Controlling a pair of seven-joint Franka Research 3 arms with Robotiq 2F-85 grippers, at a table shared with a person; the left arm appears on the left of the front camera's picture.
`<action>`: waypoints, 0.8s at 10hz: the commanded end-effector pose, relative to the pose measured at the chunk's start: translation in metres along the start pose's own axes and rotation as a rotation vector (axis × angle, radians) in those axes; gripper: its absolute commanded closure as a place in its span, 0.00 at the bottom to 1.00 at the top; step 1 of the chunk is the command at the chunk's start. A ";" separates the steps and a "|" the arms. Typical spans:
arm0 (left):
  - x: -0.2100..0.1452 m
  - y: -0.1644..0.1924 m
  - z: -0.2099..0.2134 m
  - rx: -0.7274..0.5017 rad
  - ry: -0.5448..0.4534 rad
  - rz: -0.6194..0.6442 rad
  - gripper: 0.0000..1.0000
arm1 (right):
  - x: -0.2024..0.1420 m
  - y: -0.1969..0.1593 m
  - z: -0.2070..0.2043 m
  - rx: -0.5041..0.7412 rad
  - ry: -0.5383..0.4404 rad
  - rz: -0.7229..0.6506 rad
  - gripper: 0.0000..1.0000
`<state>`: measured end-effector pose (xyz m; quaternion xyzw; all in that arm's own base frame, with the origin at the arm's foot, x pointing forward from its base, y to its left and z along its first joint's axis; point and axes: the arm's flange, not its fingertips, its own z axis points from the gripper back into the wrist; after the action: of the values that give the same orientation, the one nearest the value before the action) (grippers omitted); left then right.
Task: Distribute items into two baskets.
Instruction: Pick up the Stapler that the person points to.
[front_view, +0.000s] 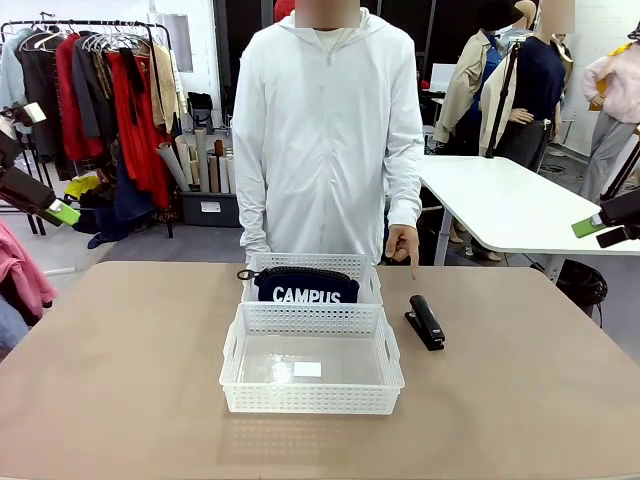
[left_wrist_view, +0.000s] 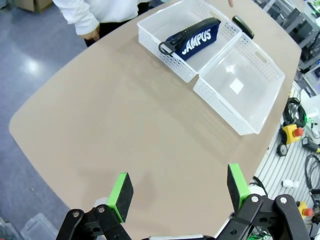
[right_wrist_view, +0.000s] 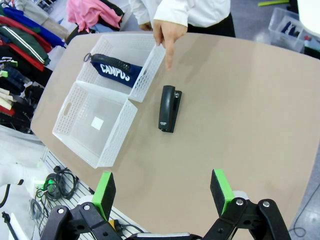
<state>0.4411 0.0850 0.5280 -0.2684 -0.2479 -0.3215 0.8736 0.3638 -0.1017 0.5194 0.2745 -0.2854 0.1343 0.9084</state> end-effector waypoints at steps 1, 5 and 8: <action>0.000 0.000 0.001 0.001 0.001 0.001 0.03 | 0.000 0.001 0.000 0.010 -0.006 0.002 0.00; 0.000 0.000 0.001 0.001 0.001 0.001 0.03 | 0.000 0.001 0.000 0.010 -0.006 0.002 0.00; 0.000 0.000 0.001 0.001 0.001 0.001 0.03 | 0.000 0.001 0.000 0.010 -0.006 0.002 0.00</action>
<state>0.4414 0.0851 0.5288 -0.2677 -0.2481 -0.3218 0.8736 0.3638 -0.1017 0.5194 0.2745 -0.2854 0.1343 0.9084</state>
